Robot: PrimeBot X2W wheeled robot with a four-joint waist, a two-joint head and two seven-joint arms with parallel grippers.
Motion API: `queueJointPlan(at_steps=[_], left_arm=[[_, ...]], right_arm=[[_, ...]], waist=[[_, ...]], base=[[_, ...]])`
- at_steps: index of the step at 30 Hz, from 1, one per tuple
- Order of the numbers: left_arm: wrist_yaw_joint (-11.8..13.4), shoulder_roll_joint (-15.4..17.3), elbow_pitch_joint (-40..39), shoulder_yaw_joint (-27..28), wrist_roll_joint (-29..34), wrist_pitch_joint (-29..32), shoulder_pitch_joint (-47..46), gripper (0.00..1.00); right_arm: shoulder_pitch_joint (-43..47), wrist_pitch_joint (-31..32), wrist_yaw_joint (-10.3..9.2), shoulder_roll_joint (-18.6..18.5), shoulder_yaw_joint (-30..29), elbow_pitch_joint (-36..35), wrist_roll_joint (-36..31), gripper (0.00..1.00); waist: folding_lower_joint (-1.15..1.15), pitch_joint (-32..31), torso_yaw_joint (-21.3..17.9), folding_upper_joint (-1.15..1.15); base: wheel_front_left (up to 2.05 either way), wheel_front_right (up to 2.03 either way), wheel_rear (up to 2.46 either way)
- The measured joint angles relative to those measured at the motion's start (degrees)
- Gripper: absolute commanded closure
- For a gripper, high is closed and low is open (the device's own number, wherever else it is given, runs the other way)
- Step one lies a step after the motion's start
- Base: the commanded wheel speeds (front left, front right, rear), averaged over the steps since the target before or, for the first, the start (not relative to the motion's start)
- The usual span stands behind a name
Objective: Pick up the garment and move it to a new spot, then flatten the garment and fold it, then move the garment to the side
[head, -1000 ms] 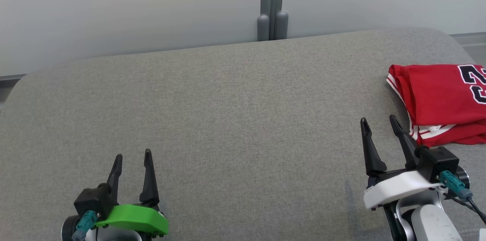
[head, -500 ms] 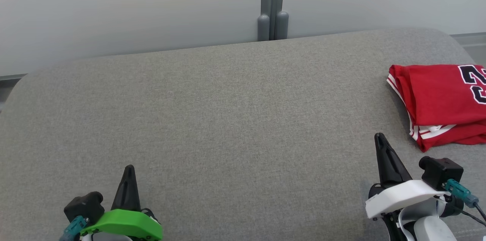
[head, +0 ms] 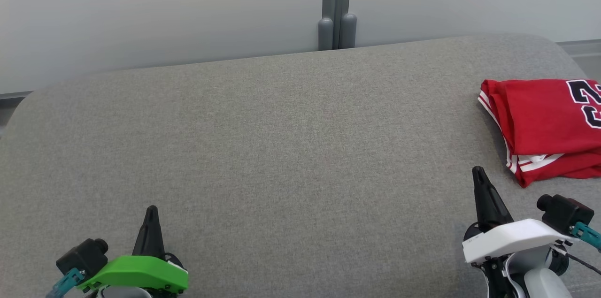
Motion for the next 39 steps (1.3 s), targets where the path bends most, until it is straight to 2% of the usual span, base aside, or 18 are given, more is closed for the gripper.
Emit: queueJointPlan(at_steps=[18, 39], left_arm=[[-1.54, -0.46, -0.52, 2.63, -13.08, 4.13, -0.92, 1.00], [-3.04, -0.64, -1.31, 5.41, -25.27, 8.15, -2.04, 1.00]], right_arm=[[-0.01, 3.02, -0.01, -0.04, -1.13, 0.13, 15.08, 1.00], [-0.07, 5.75, -0.01, -0.10, -2.23, 0.24, 29.62, 1.00]], waist=[[0.00, 0.08, -0.06, 0.00], [0.00, 0.18, -0.13, 0.00]], base=[[0.00, 0.00, 0.00], [0.00, 0.00, 0.00]])
